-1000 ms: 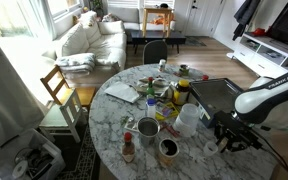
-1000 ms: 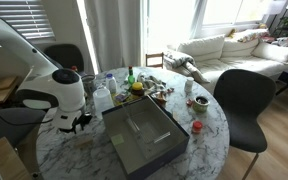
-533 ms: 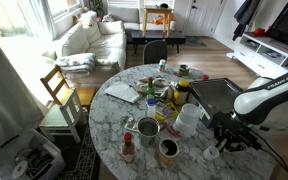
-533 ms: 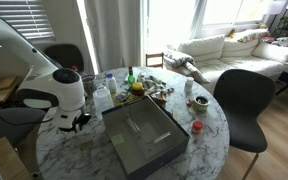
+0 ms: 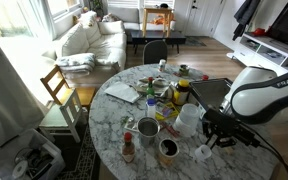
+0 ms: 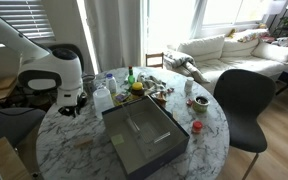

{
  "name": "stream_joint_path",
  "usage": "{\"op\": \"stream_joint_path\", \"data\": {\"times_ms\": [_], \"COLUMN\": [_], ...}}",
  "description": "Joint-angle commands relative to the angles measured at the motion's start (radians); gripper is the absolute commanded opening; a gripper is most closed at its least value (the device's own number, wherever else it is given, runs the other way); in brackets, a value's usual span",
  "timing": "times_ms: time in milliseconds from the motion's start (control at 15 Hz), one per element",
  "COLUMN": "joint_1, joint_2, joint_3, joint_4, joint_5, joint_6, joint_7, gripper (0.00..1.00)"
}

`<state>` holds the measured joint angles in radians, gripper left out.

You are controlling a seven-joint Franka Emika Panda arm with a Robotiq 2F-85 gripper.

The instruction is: Put the small objects inside the measuring cup then put them in the can

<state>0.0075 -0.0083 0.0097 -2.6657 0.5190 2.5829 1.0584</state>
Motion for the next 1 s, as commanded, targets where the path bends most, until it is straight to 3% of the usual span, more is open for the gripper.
{"op": "stream_joint_path", "data": {"times_ms": [0, 400, 667, 733, 933], "joint_1": [0.024, 0.068, 0.1, 0.09, 0.1], "joint_2": [-0.029, 0.001, 0.051, 0.008, 0.037], "joint_3": [0.029, 0.077, 0.104, 0.096, 0.102], "joint_4": [0.063, 0.198, 0.267, 0.236, 0.262], "joint_5": [-0.132, -0.164, -0.038, -0.103, -0.061], "joint_6": [-0.04, 0.01, 0.03, 0.006, 0.014], "joint_7": [0.027, -0.151, -0.411, -0.289, -0.375], "gripper": [0.05, 0.05, 0.05, 0.2, 0.2]}}
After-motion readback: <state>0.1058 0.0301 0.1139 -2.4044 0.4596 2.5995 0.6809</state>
